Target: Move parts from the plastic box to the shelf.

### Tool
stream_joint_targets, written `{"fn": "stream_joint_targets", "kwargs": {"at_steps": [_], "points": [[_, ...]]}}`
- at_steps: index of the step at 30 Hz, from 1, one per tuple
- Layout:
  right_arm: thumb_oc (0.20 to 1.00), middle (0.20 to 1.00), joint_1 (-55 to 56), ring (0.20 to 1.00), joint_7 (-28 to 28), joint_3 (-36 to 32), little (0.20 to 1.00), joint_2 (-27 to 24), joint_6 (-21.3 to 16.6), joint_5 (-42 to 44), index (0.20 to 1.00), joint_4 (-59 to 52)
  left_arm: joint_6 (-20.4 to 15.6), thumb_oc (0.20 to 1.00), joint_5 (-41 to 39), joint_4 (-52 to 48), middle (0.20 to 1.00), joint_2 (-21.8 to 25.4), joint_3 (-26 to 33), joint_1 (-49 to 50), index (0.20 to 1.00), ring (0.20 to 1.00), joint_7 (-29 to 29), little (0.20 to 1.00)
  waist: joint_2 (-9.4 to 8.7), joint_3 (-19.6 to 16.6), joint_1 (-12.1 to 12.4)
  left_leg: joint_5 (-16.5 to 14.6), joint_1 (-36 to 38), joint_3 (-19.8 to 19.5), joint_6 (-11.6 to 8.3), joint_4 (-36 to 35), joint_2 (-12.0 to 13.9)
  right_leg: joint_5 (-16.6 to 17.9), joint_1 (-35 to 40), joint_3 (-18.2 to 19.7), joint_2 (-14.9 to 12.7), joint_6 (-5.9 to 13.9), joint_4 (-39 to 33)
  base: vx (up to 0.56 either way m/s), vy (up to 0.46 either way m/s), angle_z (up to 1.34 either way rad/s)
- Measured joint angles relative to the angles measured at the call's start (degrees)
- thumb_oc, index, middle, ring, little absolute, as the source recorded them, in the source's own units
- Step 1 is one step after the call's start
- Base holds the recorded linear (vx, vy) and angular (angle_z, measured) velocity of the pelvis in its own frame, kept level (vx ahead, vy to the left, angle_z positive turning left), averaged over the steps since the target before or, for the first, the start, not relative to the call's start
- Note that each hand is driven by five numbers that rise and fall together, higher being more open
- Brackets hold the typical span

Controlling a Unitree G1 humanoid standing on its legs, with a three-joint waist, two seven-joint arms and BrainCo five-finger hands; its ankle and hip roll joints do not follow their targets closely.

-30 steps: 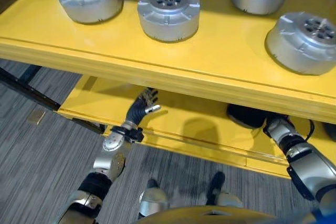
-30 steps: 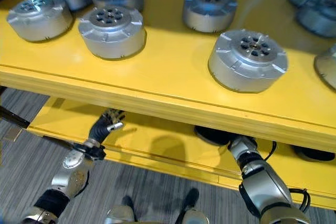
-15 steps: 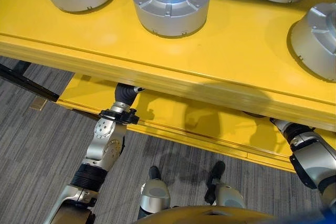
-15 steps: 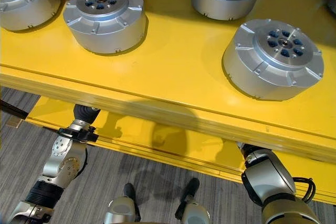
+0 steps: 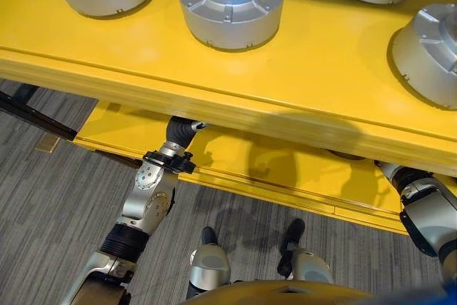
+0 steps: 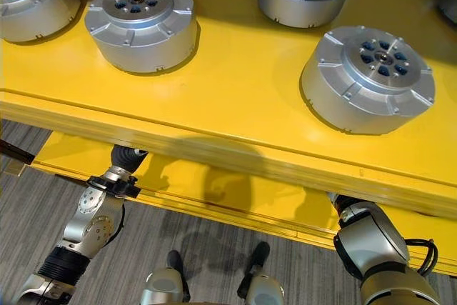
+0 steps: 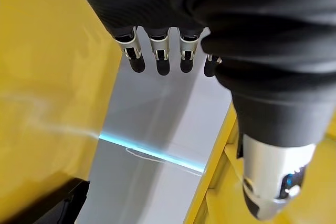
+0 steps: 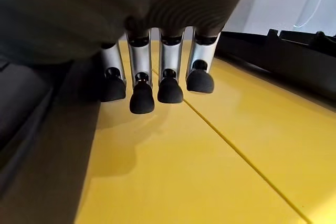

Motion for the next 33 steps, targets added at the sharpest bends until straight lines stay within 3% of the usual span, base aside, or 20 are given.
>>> {"fn": "stream_joint_targets", "kwargs": {"at_steps": [7, 11, 12, 13, 14, 15, 16, 18, 20, 21, 23, 25, 33], "points": [[0.2, 0.2, 5.2, 0.2, 1.0, 0.8, 0.2, 1.5, -1.4, 0.0, 0.2, -4.1, 2.4, 1.0, 0.0, 1.8, 1.0, 0.6, -2.8, -0.5, 1.0, 1.0, -4.6, 1.0, -3.22, -1.6, -2.2, -0.8, 0.3, 0.8, 0.29, 0.2, -0.4, 0.8, 0.0, 0.9, -0.3, 0.35, 0.0, 0.02, 0.142, -0.06], [0.2, 0.2, 8.5, 0.2, 0.7, 0.7, 0.2, 1.9, -2.4, 0.0, 0.2, -5.8, 4.1, 1.0, 0.0, 2.4, 1.0, 0.7, -3.3, -0.3, 1.0, 1.0, -5.6, 1.0, -3.46, -1.8, -3.1, -2.5, 1.2, 2.4, 0.57, 0.8, -0.8, 6.7, -0.8, 2.8, -0.2, 2.97, -0.2, 0.03, 0.099, -0.35], [0.2, 0.2, 9.0, 0.2, 0.7, 0.7, 0.2, 2.6, -2.9, 0.0, 0.2, -7.2, 4.3, 1.0, 0.0, 2.8, 1.0, 0.8, -2.8, 0.8, 1.0, 1.0, -5.5, 1.0, -3.43, -1.8, -3.0, -3.1, 2.0, 3.0, 1.08, 0.5, -1.2, 10.9, -2.0, 2.9, 0.3, 5.33, -1.1, -0.03, 0.081, -0.89], [0.2, 0.2, 9.0, 0.2, 0.8, 0.9, 0.2, 3.7, -3.2, 0.0, 0.2, -7.8, 4.3, 1.0, 0.0, 2.9, 1.0, 1.2, -2.4, 1.7, 1.0, 1.0, -5.5, 1.0, -3.72, -1.9, -2.8, -3.4, 2.3, 4.8, 1.53, 0.4, -1.4, 14.1, -2.7, 2.8, 1.0, 1.76, -2.0, -0.06, 0.083, -1.06], [0.2, 0.2, 9.2, 0.2, 0.8, 1.0, 0.2, 4.7, -3.5, 0.0, 0.2, -7.9, 4.3, 1.0, 0.0, 3.3, 1.0, 1.6, -2.2, 2.3, 1.0, 1.0, -5.5, 1.0, -4.15, -2.2, -2.5, -3.6, 2.4, 6.5, 2.18, 0.4, -1.1, 15.1, -3.6, 1.7, 1.0, 0.53, -2.2, -0.05, 0.037, -0.81], [0.2, 0.2, 10.4, 0.2, 0.9, 1.4, 0.2, 5.5, -3.9, 0.0, 0.2, -7.8, 5.0, 1.0, 0.0, 4.1, 1.0, 0.9, -1.7, 2.9, 1.0, 1.0, -5.4, 1.0, -3.7, -2.2, -2.9, -4.1, 2.5, 7.9, 2.94, 1.4, 0.1, 8.7, -3.8, -2.3, 0.8, 1.26, 2.3, -0.14, 0.022, -0.36], [0.2, 0.2, 11.9, 0.2, 0.9, 1.4, 0.2, 5.3, -3.9, 0.0, 0.2, -7.9, 5.0, 1.0, 0.0, 4.2, 1.0, 0.0, -1.8, 3.8, 1.0, 1.0, -5.4, 1.0, -2.45, -3.0, -2.9, -4.6, 1.9, 7.3, 2.72, 2.4, 1.6, -0.2, -4.2, -3.9, 1.8, 0.0, 12.1, -0.12, -0.003, -0.11], [0.2, 0.2, 12.5, 0.2, 0.9, 1.4, 0.2, 5.1, -4.0, 0.0, 0.2, -7.9, 5.1, 1.0, 0.0, 4.4, 1.0, 0.3, -2.2, 4.5, 1.0, 1.0, -5.2, 1.0, -1.89, -3.6, -2.6, -4.3, 1.4, 6.2, 2.08, 3.6, 1.5, -7.0, -4.2, -1.3, 3.0, -0.02, 17.5, -0.12, -0.041, 0.08], [0.2, 0.2, 11.6, 0.2, 0.8, 1.4, 0.2, 4.3, -4.2, 0.0, 0.2, -8.4, 5.1, 1.0, 0.0, 4.6, 1.0, 0.5, -2.3, 4.3, 1.0, 1.0, -4.6, 1.0, -2.62, -4.2, -2.5, -4.3, 0.3, 5.9, 2.05, 4.0, 0.7, -7.8, -3.9, 0.0, 2.7, -0.98, 15.8, -0.14, -0.164, 0.06], [0.2, 0.2, 10.3, 0.2, 0.8, 1.6, 0.2, 2.8, -5.3, -0.1, 0.2, -8.9, 5.1, 1.0, 0.0, 6.0, 1.0, 0.5, -3.1, 3.8, 1.0, 1.0, -4.3, 1.0, -1.68, -4.7, -2.3, -4.2, -1.0, 6.1, 2.2, 4.2, -0.4, -7.7, -3.3, 0.6, 2.7, -1.11, 11.5, -0.11, -0.19, -0.09], [0.2, 0.2, 9.5, 0.2, 0.8, 2.1, 0.2, 2.8, -5.4, -0.1, 0.2, -8.8, 5.1, 1.0, 0.1, 7.5, 1.0, -0.1, -3.1, 3.6, 1.0, 1.0, -4.3, 1.0, -1.53, -4.6, -2.3, -4.1, -1.1, 6.1, 2.36, 4.5, -0.9, -7.3, -1.4, 0.5, 3.0, -2.15, 7.1, -0.11, -0.198, -0.1], [0.2, 0.2, 9.4, 0.2, 0.8, 3.4, 0.2, 2.7, -5.9, -0.8, 0.2, -8.8, 5.1, 1.0, 0.0, 9.1, 1.0, -0.8, -2.9, 3.1, 1.0, 1.0, -4.4, 1.0, -1.47, -4.6, -2.1, -4.1, -0.9, 3.6, 2.29, 5.1, -0.1, -5.8, 1.2, 0.4, 4.5, -3.17, 3.0, -0.08, -0.182, 0.0], [0.2, 0.2, 9.2, 0.2, 1.1, 5.6, 0.2, 0.6, -5.2, -3.5, 0.2, -8.7, 5.3, 1.0, 0.1, 9.1, 1.0, -2.1, -2.9, 3.1, 1.0, 1.0, -4.3, 1.0, -0.78, -4.4, -0.6, -3.1, -1.0, 2.4, 1.72, 4.4, -0.4, -4.8, 2.1, -0.9, 4.4, -3.1, 1.8, -0.04, -0.128, 0.06]]}}
